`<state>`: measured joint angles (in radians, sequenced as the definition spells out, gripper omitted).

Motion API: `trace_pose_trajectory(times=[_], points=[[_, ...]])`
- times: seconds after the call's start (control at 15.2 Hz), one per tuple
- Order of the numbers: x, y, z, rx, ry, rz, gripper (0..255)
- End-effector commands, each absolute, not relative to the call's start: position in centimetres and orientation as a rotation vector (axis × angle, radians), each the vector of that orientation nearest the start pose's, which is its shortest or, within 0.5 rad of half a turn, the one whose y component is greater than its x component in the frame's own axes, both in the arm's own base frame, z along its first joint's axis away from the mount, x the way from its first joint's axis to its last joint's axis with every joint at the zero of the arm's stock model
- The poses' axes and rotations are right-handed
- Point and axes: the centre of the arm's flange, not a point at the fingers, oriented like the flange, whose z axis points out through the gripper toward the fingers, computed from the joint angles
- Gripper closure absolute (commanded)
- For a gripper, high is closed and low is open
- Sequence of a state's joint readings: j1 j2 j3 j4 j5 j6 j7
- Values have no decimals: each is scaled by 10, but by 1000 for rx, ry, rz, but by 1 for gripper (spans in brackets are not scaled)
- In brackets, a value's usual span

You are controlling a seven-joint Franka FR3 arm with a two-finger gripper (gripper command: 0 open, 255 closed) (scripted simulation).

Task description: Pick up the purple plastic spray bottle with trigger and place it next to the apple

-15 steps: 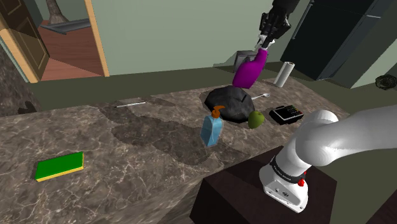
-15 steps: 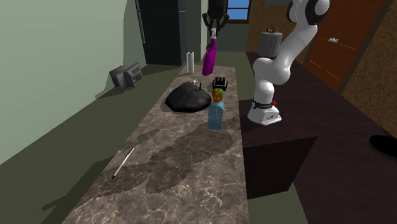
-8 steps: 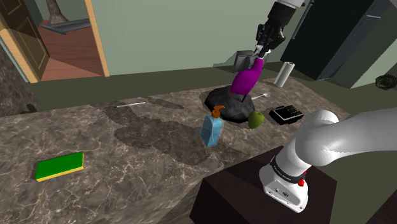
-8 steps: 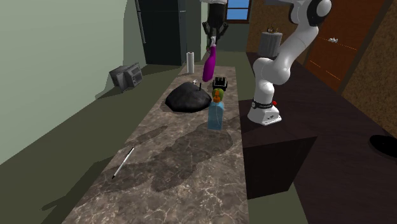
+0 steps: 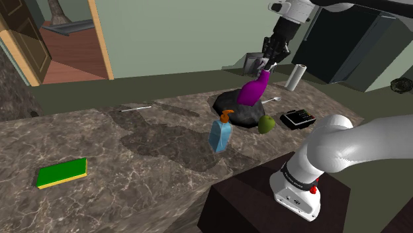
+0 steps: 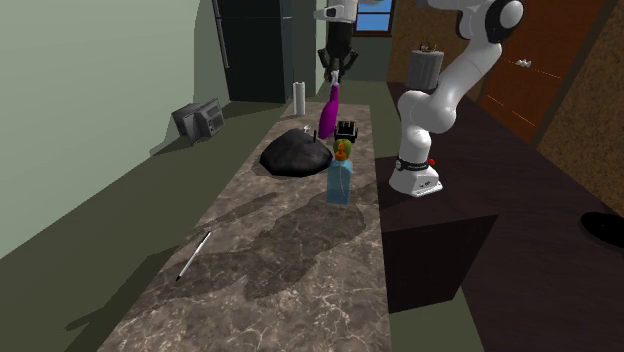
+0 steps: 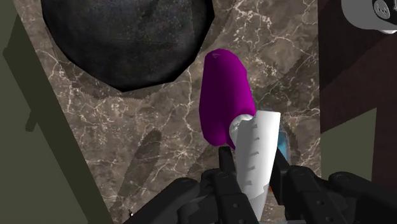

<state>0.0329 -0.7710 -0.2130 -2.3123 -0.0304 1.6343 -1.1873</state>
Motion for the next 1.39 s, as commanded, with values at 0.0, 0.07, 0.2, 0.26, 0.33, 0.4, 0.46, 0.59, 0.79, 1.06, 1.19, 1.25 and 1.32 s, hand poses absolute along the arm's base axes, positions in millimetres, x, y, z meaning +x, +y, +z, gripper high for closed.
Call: trace_pose_trajectory(times=[0.0,0.07,0.2,0.26,0.33,0.4,0.46,0.59,0.79,1.06,1.19,1.25,1.32], points=[[313,-83,594,-2666,-1564,-211,255],[313,-83,589,-2666,-1564,-211,255],[313,-83,579,-2666,-1564,-211,255],[313,-83,573,-2666,-1564,-211,255],[313,-83,568,-2666,-1564,-211,255],[313,-83,563,-2666,-1564,-211,255],[313,-83,557,-2666,-1564,-211,255],[313,-83,547,-2666,-1564,-211,255],[313,-83,531,-2666,-1564,-211,255],[313,-83,510,-2666,-1564,-211,255],[313,-83,499,-2666,-1564,-211,255],[313,-83,494,-2666,-1564,-211,255],[313,-83,489,-2666,-1564,-211,255]])
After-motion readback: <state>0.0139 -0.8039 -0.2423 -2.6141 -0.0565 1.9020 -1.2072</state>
